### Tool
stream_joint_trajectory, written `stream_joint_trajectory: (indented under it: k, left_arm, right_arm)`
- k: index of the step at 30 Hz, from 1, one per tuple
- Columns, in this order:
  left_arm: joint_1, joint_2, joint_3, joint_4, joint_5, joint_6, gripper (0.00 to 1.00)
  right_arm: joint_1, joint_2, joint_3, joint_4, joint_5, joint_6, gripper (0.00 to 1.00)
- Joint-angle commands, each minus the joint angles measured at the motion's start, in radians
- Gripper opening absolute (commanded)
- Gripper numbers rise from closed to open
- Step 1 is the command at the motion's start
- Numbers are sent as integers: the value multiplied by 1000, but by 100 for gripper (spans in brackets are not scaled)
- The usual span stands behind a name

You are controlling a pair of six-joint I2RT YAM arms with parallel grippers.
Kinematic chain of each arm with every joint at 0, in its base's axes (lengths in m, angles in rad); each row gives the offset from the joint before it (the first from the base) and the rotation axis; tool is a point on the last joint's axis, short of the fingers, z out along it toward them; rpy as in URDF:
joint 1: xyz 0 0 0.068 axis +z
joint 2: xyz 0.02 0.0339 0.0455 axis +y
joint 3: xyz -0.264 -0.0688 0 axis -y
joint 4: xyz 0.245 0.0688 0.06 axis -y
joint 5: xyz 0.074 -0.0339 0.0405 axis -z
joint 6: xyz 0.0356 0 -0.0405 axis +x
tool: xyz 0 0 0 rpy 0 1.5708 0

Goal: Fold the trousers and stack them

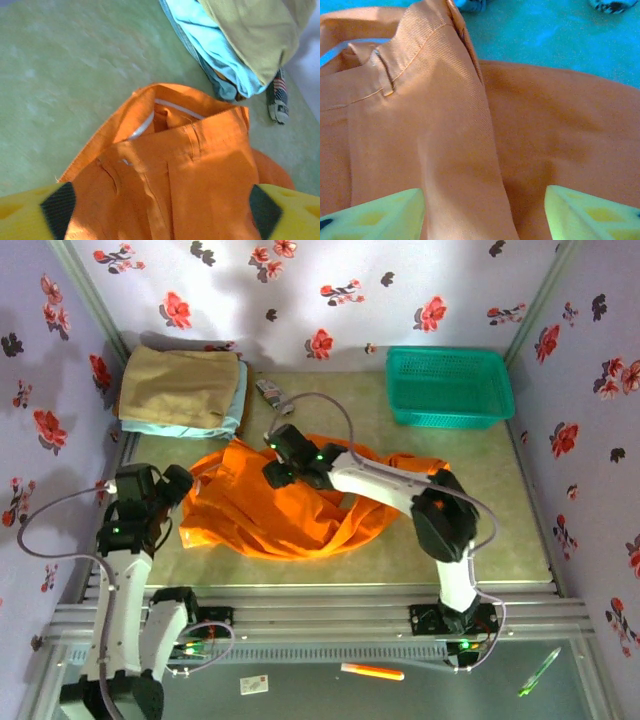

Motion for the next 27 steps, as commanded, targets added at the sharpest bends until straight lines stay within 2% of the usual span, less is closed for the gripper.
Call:
stream_joint_trajectory:
  k: [1,4,9,13,19,22,26,27]
  left_arm:
    - [-7,168,39,107,71,40,65]
    - [-79,377,107,166,49,58,61]
    - [-184,696,251,226,30,77,60]
    - [-212,828,308,260,20,67,60]
    - [-240,936,318,299,21,47,56]
    - [-245,959,284,343,19,38,41]
    - [-243,994,280,350,-6,59,2]
    - [-241,986,278,346,-6,63,0]
  right_arm:
    - [-18,22,32,-68,-11,-15,64]
    - [-70,-35,-52,-47,-2,51,64]
    - [-197,-237,-300,-16,-10,187,66]
    - [-302,-430,-490,-19,-28,233,67]
    - [-506,-683,-636,-99,12,318,73]
    - [-597,-765,-668,-91,3,364,75]
    - [-649,-768,-653,-122,-27,385,76]
    - [-661,-760,-658,-121,-44,395,76]
